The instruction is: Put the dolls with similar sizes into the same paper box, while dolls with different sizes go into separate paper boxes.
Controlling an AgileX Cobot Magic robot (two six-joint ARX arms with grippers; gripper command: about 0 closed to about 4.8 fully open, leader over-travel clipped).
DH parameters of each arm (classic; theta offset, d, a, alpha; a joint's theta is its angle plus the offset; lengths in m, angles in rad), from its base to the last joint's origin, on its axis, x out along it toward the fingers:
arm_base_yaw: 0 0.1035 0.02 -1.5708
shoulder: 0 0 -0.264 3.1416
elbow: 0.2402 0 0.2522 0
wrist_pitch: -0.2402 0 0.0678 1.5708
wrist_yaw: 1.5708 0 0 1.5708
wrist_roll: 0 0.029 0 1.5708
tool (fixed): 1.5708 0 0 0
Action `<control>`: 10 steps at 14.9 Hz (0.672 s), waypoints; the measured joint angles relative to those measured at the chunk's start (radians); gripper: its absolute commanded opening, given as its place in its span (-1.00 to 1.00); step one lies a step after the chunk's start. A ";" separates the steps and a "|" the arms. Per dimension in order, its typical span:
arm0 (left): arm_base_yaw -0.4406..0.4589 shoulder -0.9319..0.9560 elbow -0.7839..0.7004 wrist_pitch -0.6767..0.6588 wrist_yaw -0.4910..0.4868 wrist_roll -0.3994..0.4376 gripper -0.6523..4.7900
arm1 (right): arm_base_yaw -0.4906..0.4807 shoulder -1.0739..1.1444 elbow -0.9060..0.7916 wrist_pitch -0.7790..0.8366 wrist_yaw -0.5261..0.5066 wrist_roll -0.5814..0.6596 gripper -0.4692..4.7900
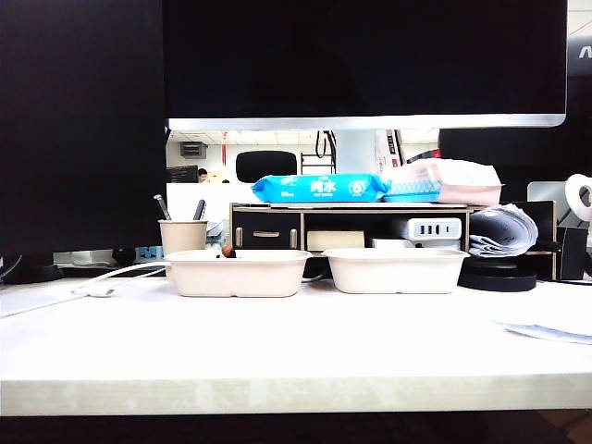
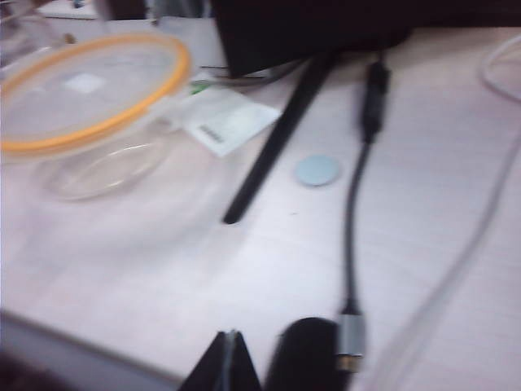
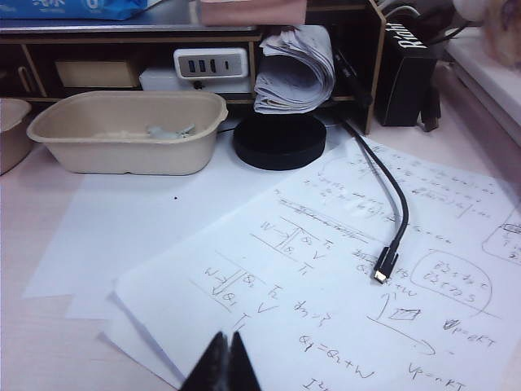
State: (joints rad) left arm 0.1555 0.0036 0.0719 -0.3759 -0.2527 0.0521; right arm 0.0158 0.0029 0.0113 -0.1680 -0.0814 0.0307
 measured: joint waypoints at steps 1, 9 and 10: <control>0.000 0.000 -0.006 0.033 0.093 0.000 -0.77 | -0.001 0.000 0.000 0.001 0.000 0.000 -0.85; -0.001 0.000 -0.064 0.301 0.311 0.000 -0.77 | -0.002 0.000 0.000 0.125 0.234 0.000 -0.85; -0.002 0.000 -0.064 0.336 0.315 0.000 -0.77 | -0.002 0.000 0.000 0.126 0.236 0.000 -0.85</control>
State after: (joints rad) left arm 0.1539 0.0036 0.0082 -0.0399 0.0628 0.0521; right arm 0.0139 0.0029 0.0113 -0.0425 0.1547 0.0307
